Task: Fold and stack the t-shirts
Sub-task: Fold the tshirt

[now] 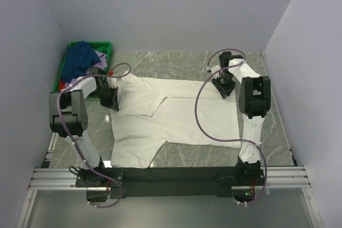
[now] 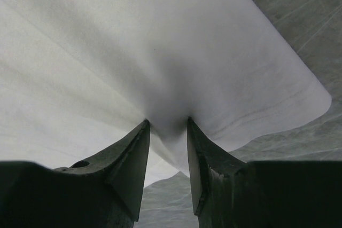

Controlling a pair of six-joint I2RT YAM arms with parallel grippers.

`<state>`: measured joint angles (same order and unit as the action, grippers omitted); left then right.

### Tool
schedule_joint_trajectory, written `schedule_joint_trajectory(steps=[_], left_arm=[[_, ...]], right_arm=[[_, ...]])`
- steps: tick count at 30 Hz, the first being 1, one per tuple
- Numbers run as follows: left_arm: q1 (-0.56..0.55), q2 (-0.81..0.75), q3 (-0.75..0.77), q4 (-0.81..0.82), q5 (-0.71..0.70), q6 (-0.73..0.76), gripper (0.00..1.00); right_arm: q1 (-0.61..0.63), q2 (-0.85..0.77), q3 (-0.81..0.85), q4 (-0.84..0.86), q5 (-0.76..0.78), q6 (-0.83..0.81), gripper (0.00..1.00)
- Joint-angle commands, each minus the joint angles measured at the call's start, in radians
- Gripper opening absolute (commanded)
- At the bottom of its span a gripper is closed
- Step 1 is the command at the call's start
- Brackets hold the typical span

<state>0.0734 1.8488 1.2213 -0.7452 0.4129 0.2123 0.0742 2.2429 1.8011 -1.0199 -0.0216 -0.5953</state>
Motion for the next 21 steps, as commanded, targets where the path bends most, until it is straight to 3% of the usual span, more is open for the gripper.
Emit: schedule_joint_trajectory(steps=[1,10,21], left_arm=[[0.005,0.015,0.049,0.007,-0.034,0.009,0.02],[0.003,-0.028,0.047,-0.051,0.013,0.117,0.01],[0.002,-0.091,-0.009,-0.108,0.070,0.122,0.01]], right_arm=[[0.009,0.017,0.024,-0.009,0.020,-0.001,0.41],[0.007,-0.032,0.029,-0.016,0.017,-0.011,0.40],[0.006,-0.019,0.067,-0.028,0.009,-0.011,0.40]])
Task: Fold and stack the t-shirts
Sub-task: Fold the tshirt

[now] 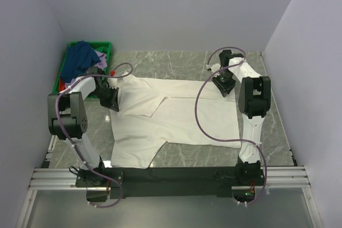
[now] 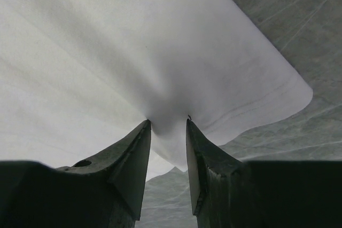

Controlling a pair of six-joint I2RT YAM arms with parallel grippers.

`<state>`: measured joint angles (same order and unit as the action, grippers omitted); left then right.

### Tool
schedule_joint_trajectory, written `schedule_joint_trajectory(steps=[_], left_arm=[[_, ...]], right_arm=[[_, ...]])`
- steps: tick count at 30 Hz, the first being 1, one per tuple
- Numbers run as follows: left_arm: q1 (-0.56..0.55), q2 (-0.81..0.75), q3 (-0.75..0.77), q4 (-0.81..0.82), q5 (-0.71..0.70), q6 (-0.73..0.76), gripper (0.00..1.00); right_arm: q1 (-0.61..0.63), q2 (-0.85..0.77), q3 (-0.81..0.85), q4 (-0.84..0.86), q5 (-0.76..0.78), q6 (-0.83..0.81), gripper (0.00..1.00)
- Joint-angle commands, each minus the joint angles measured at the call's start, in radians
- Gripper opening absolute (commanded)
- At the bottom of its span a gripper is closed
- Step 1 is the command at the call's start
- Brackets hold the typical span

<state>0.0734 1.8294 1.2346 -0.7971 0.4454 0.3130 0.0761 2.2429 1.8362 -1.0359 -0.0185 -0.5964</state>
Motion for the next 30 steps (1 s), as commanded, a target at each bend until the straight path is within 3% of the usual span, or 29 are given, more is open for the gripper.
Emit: schedule_joint_trajectory(steps=[1,16,17,18,19,22,28,30], left_arm=[[0.002,-0.079,-0.030,-0.063,0.045,0.017,0.01],[0.003,-0.151,-0.184,-0.062,0.064,-0.026,0.01],[0.003,-0.156,-0.164,-0.056,0.067,-0.026,0.03],[0.005,-0.163,-0.149,-0.045,0.073,-0.028,0.09],[0.006,-0.170,-0.129,-0.037,0.082,-0.026,0.22],[0.009,-0.174,-0.015,0.004,0.119,-0.032,0.37],[0.011,-0.052,0.221,0.137,0.050,-0.167,0.51],[0.011,0.013,0.281,0.174,0.018,-0.238,0.51]], right_arm=[[0.005,-0.020,0.031,-0.010,0.006,-0.009,0.40],[0.005,-0.016,0.029,0.004,0.005,-0.010,0.39],[0.005,-0.016,0.038,0.004,0.000,-0.008,0.39],[0.005,-0.016,0.044,0.004,-0.004,-0.002,0.39],[0.007,-0.016,0.047,0.008,-0.012,0.001,0.39],[0.002,-0.028,0.066,0.039,-0.017,0.023,0.39],[-0.001,-0.029,0.116,0.128,-0.006,0.081,0.39],[-0.001,-0.009,0.135,0.149,0.005,0.090,0.40]])
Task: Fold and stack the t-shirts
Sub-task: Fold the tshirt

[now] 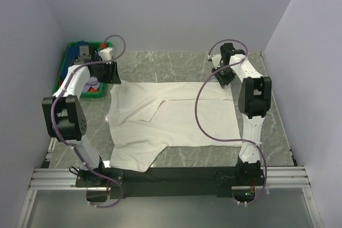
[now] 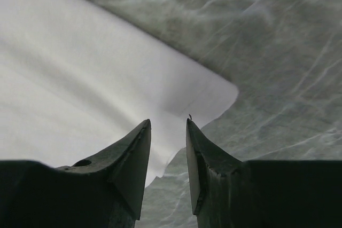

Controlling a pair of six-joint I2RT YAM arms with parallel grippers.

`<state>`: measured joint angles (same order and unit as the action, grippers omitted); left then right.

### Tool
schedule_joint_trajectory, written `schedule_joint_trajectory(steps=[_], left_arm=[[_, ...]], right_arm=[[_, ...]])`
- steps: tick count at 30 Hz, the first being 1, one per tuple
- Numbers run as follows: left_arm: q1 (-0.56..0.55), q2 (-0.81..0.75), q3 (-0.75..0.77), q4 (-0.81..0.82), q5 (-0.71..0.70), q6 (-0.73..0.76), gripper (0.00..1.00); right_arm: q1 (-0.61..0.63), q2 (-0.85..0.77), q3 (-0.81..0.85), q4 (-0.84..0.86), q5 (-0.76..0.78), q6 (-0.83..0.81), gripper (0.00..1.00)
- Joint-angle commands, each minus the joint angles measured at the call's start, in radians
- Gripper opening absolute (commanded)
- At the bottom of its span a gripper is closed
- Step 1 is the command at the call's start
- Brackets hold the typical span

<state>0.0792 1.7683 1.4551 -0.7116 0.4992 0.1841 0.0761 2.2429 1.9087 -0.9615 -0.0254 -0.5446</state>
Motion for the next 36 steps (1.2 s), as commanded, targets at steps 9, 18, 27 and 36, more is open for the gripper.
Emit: schedule_joint_trajectory(steps=[9,18,27,36], left_arm=[[-0.004,0.215,0.134,0.164,-0.109,-0.275,0.49],[-0.029,0.253,0.073,0.215,-0.180,-0.313,0.31],[-0.024,0.254,0.036,0.198,-0.194,-0.287,0.02],[-0.016,0.204,-0.022,0.235,-0.159,-0.245,0.34]], right_arm=[[0.007,0.092,0.164,0.089,0.024,0.044,0.41],[0.036,0.135,0.128,0.067,0.079,0.017,0.36],[0.034,0.152,0.121,0.044,0.116,0.009,0.33],[0.033,0.141,0.084,0.047,0.124,0.006,0.32]])
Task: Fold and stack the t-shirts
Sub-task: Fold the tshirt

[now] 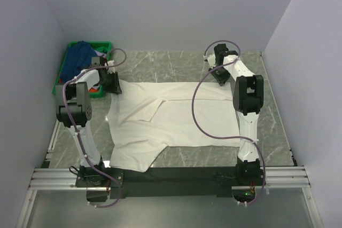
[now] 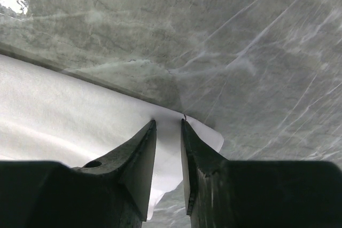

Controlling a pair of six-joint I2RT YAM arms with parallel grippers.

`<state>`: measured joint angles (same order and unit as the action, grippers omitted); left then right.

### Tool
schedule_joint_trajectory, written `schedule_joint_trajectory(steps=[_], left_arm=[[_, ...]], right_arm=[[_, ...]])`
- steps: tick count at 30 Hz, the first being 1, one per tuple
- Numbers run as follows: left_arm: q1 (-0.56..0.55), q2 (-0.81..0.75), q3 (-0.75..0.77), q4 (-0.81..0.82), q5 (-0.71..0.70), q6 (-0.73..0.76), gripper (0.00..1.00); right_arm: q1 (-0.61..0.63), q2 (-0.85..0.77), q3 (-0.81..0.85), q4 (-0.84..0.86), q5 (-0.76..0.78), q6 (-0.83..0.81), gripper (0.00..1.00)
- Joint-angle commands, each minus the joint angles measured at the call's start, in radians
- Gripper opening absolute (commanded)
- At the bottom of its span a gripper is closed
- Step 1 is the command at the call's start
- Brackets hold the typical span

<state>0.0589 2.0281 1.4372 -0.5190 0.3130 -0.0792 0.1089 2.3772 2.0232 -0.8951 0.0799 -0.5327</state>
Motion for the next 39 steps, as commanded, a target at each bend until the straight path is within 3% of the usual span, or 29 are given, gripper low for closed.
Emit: schedule_joint_trajectory(steps=[1,10,11,15,18,30,32,33,35,39], left_arm=[[0.004,-0.049,0.003,0.043,0.035,0.018,0.37],[0.004,0.030,0.087,0.045,0.080,0.015,0.40],[0.005,0.035,0.094,0.045,0.087,0.015,0.39],[0.004,0.040,0.114,0.016,0.084,0.024,0.14],[0.007,0.018,0.095,-0.024,0.046,0.033,0.01],[0.035,0.026,0.035,-0.113,-0.137,0.021,0.01],[0.035,0.041,0.049,-0.122,-0.126,0.025,0.07],[0.033,0.040,0.061,-0.127,-0.097,0.044,0.18],[0.032,0.000,0.057,-0.115,-0.056,0.061,0.31],[0.033,-0.132,0.040,-0.084,0.018,0.127,0.39]], right_arm=[[0.002,0.008,-0.029,-0.021,0.017,-0.006,0.32],[0.002,0.013,-0.012,-0.030,0.015,-0.003,0.32],[0.003,0.014,-0.011,-0.031,0.017,0.000,0.32],[0.000,0.016,-0.009,-0.036,0.029,-0.003,0.32],[0.002,0.013,-0.015,-0.036,0.040,-0.006,0.32],[0.002,0.014,-0.049,-0.056,0.064,-0.015,0.31],[0.000,0.016,-0.046,-0.062,0.064,-0.013,0.31],[0.002,0.011,-0.043,-0.062,0.064,-0.013,0.31],[0.002,-0.001,-0.044,-0.056,0.057,-0.010,0.31],[0.000,-0.077,-0.035,-0.054,0.011,0.002,0.32]])
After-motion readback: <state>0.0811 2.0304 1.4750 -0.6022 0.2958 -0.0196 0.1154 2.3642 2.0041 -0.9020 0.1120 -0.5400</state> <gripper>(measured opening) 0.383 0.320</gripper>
